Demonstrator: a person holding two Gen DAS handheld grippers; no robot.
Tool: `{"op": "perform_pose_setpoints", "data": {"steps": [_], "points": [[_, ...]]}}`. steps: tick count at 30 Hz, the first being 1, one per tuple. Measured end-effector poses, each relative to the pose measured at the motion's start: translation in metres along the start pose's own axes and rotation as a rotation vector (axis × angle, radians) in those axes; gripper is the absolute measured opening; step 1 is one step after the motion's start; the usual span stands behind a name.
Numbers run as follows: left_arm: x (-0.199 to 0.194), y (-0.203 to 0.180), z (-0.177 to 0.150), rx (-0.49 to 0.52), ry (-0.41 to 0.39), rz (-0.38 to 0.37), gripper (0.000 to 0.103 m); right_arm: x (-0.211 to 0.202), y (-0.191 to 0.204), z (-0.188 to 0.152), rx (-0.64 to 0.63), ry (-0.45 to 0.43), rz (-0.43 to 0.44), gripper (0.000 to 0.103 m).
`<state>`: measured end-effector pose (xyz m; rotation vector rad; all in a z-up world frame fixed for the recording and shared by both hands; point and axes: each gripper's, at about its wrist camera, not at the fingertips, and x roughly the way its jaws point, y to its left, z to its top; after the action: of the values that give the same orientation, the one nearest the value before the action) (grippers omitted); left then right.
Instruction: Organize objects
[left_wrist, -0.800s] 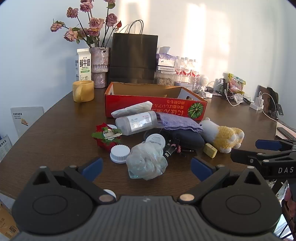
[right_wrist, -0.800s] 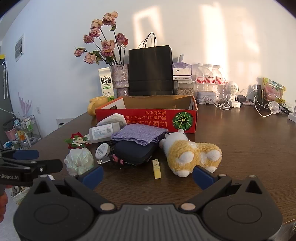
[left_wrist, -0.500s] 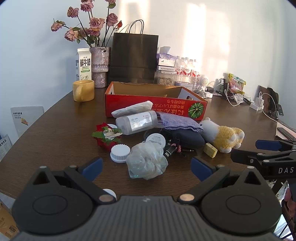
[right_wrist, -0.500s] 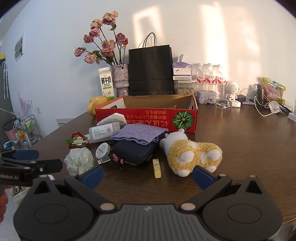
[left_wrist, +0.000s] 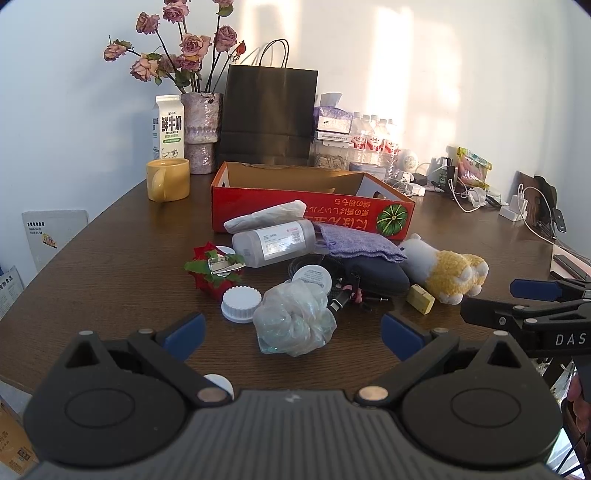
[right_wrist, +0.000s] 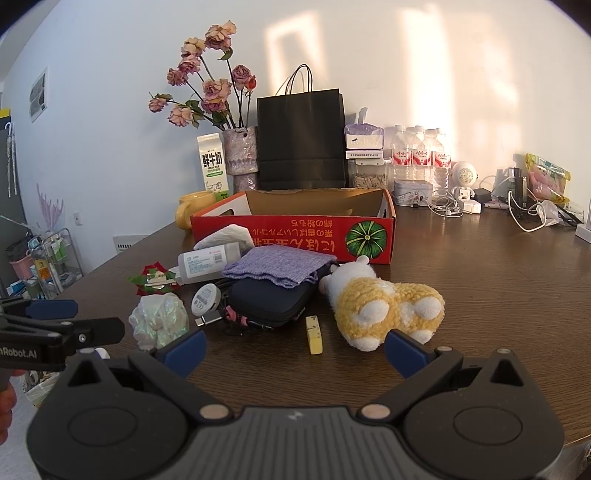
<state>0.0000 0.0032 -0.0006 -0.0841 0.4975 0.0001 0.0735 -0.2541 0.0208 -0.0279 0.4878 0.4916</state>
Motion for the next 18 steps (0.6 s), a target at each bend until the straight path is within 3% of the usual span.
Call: {"op": "perform_pose_setpoints", "data": {"steps": [18], "points": [[0.0000,0.0010,-0.0013,-0.006,-0.005,0.006,0.103,0.0001,0.0003,0.0000,-0.001,0.001,0.001,0.103]]}}
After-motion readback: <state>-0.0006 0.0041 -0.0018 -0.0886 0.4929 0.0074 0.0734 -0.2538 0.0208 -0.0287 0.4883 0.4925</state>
